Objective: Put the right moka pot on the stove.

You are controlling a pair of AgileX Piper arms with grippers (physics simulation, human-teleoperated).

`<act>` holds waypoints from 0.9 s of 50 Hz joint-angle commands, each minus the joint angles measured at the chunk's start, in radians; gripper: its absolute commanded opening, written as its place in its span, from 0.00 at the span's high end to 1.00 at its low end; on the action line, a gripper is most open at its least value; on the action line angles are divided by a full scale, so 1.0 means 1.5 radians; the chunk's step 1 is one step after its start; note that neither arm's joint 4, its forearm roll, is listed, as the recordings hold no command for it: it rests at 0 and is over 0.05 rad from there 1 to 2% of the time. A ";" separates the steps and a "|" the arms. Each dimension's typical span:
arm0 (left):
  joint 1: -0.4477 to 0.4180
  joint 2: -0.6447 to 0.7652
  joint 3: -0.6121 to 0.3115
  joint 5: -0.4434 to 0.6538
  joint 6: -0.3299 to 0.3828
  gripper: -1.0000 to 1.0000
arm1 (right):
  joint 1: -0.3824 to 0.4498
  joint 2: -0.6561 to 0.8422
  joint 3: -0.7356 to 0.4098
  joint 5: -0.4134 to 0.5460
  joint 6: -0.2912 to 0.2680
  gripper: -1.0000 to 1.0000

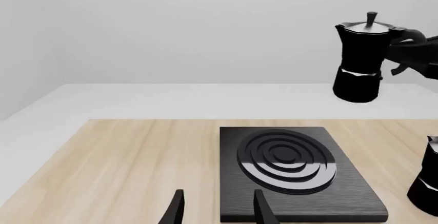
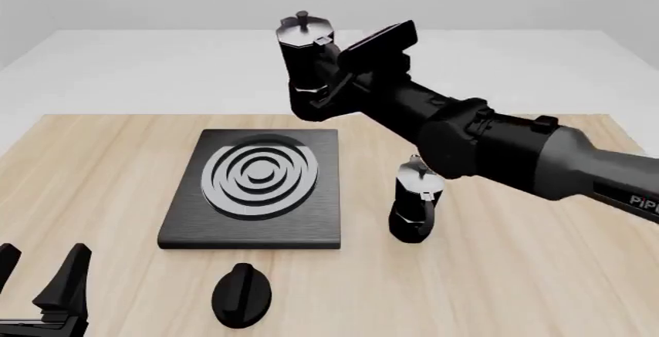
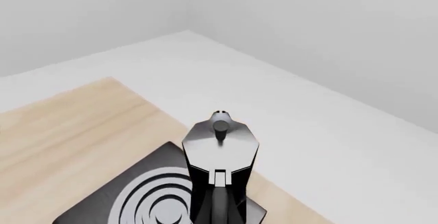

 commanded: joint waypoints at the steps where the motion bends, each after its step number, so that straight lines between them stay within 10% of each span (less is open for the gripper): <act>1: 0.000 0.000 0.000 0.000 0.000 0.00 | 0.013 0.066 -0.059 -0.033 -0.003 1.00; 45: 0.000 0.000 0.000 0.000 0.000 0.00 | 0.054 0.254 -0.165 -0.081 0.016 1.00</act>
